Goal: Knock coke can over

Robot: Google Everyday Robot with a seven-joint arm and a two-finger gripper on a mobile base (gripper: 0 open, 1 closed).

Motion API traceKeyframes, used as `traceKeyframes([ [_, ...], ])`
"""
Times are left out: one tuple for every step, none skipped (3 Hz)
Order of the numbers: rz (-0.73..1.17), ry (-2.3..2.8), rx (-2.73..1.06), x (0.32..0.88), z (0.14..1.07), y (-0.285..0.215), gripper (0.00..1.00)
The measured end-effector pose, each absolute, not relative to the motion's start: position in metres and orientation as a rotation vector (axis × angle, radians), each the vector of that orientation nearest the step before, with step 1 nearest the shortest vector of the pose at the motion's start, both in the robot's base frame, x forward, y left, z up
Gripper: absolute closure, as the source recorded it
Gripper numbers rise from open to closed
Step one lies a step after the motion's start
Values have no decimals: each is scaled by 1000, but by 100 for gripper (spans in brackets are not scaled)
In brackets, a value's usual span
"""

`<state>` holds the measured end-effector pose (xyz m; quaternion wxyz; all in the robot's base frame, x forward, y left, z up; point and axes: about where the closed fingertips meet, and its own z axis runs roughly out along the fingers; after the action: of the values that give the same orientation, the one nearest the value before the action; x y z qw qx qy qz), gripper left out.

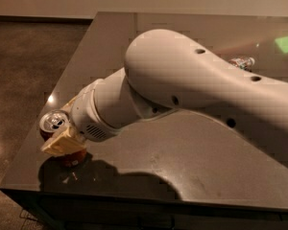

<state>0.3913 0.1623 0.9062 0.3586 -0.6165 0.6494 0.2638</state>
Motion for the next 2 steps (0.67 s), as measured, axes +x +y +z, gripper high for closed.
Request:
traceKeyframes([
  [674,1686,-1619,402,920,155,87],
  [640,1710,-1668,419,938,142,100],
])
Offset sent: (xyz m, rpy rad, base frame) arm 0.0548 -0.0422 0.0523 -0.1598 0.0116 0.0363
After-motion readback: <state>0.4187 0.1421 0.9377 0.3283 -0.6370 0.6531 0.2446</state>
